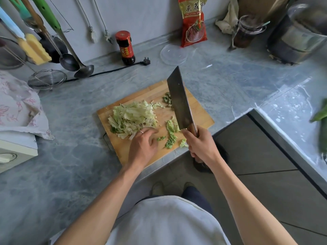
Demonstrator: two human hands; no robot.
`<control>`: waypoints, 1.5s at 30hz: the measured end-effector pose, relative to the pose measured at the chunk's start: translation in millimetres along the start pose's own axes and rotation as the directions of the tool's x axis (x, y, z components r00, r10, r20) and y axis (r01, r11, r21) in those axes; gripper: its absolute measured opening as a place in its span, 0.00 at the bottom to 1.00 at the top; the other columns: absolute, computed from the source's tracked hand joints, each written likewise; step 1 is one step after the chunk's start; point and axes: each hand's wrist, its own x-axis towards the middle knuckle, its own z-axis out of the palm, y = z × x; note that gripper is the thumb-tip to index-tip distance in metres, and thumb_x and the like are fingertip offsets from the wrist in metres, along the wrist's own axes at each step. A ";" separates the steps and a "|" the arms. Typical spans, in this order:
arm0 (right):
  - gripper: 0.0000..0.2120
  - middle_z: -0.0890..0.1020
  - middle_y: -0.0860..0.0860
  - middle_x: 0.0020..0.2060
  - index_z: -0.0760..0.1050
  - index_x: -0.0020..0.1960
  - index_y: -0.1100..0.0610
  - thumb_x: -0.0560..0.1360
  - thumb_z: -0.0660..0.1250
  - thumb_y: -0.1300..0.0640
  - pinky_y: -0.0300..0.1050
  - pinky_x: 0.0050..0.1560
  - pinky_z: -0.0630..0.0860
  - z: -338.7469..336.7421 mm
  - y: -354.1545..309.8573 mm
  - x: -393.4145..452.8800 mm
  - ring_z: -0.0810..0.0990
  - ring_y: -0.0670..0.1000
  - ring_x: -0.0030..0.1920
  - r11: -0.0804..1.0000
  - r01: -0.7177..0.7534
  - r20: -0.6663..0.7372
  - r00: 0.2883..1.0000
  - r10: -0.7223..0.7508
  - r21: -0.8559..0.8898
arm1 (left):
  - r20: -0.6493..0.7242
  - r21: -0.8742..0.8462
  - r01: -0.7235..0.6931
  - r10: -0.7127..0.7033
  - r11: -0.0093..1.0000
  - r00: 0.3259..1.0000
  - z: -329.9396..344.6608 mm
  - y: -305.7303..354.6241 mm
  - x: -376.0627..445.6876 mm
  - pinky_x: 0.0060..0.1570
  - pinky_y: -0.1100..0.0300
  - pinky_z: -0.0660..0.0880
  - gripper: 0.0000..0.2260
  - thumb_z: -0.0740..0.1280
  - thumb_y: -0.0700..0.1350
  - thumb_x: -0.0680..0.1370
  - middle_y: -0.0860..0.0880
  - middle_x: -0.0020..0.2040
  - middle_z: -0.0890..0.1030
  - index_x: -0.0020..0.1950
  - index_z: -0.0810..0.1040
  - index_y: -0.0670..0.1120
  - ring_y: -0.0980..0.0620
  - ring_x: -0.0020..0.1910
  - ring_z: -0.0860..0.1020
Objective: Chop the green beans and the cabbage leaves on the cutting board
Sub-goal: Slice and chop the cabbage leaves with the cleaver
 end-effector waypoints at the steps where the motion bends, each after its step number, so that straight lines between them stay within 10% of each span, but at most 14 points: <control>1: 0.18 0.72 0.54 0.27 0.70 0.46 0.66 0.80 0.65 0.50 0.45 0.24 0.69 -6.8 -1.9 -1.0 0.70 0.54 0.24 1.000 -0.001 -0.003 1.000 0.001 0.008 | 0.030 0.020 -0.035 0.035 0.999 0.999 2.3 5.2 5.1 0.55 0.58 0.78 0.12 0.69 0.37 0.75 0.52 0.57 0.82 0.57 0.82 0.45 0.53 0.55 0.80; 9: 0.14 0.75 0.53 0.27 0.70 0.41 0.60 0.79 0.66 0.51 0.48 0.25 0.72 -44.9 -2.6 -2.0 0.74 0.52 0.21 0.985 0.023 -0.049 0.998 -0.032 -0.172 | 0.267 0.380 0.028 -0.139 0.925 0.954 52.2 44.7 61.6 0.64 0.54 0.69 0.28 0.66 0.50 0.81 0.38 0.70 0.70 0.77 0.62 0.42 0.42 0.69 0.70; 15: 0.14 0.77 0.54 0.29 0.72 0.43 0.61 0.78 0.67 0.50 0.52 0.27 0.76 -61.8 6.5 19.2 0.75 0.51 0.22 0.969 0.022 0.021 1.000 -0.017 -0.244 | 0.213 0.343 0.104 -0.185 0.934 0.959 56.9 47.0 74.0 0.39 0.61 0.78 0.08 0.72 0.43 0.77 0.45 0.55 0.79 0.55 0.79 0.49 0.52 0.44 0.78; 20: 0.14 0.77 0.56 0.29 0.71 0.44 0.62 0.79 0.67 0.51 0.46 0.26 0.73 -77.5 4.2 43.9 0.74 0.50 0.23 0.960 0.085 0.119 0.991 -0.055 -0.265 | 0.072 0.245 0.177 -0.200 0.953 0.977 37.4 36.9 69.8 0.49 0.60 0.76 0.13 0.71 0.34 0.73 0.46 0.60 0.78 0.56 0.82 0.45 0.48 0.57 0.76; 28: 0.16 0.79 0.63 0.32 0.71 0.42 0.63 0.78 0.67 0.50 0.56 0.36 0.76 -89.5 11.6 74.2 0.77 0.63 0.31 0.947 0.171 0.228 0.967 -0.109 -0.273 | 0.532 0.530 -0.302 -0.034 0.792 0.846 73.8 48.4 66.4 0.72 0.41 0.65 0.28 0.69 0.66 0.70 0.48 0.80 0.56 0.68 0.70 0.64 0.43 0.78 0.55; 35: 0.17 0.76 0.61 0.31 0.70 0.44 0.66 0.78 0.67 0.51 0.46 0.23 0.71 -86.6 20.0 76.3 0.74 0.54 0.25 0.961 0.134 0.275 0.959 -0.064 -0.244 | 0.351 0.252 -0.142 0.046 0.957 0.935 72.8 25.9 43.4 0.56 0.43 0.77 0.04 0.76 0.45 0.72 0.46 0.60 0.79 0.43 0.84 0.47 0.44 0.61 0.76; 40: 0.18 0.78 0.62 0.32 0.71 0.42 0.64 0.77 0.67 0.48 0.55 0.29 0.76 -84.2 20.9 73.5 0.75 0.56 0.27 0.955 0.151 0.292 0.954 -0.073 -0.254 | 0.128 0.340 -0.076 0.033 0.937 0.991 54.1 22.5 45.8 0.48 0.46 0.80 0.04 0.75 0.39 0.74 0.46 0.50 0.81 0.47 0.83 0.42 0.46 0.49 0.79; 45: 0.18 0.76 0.60 0.30 0.70 0.43 0.64 0.78 0.67 0.49 0.56 0.31 0.76 -88.4 17.8 71.6 0.74 0.56 0.28 0.954 0.167 0.325 0.942 -0.080 -0.249 | -0.019 0.445 -0.048 0.063 0.894 0.998 45.8 22.2 47.9 0.57 0.42 0.77 0.11 0.72 0.35 0.73 0.44 0.60 0.80 0.54 0.84 0.44 0.42 0.62 0.76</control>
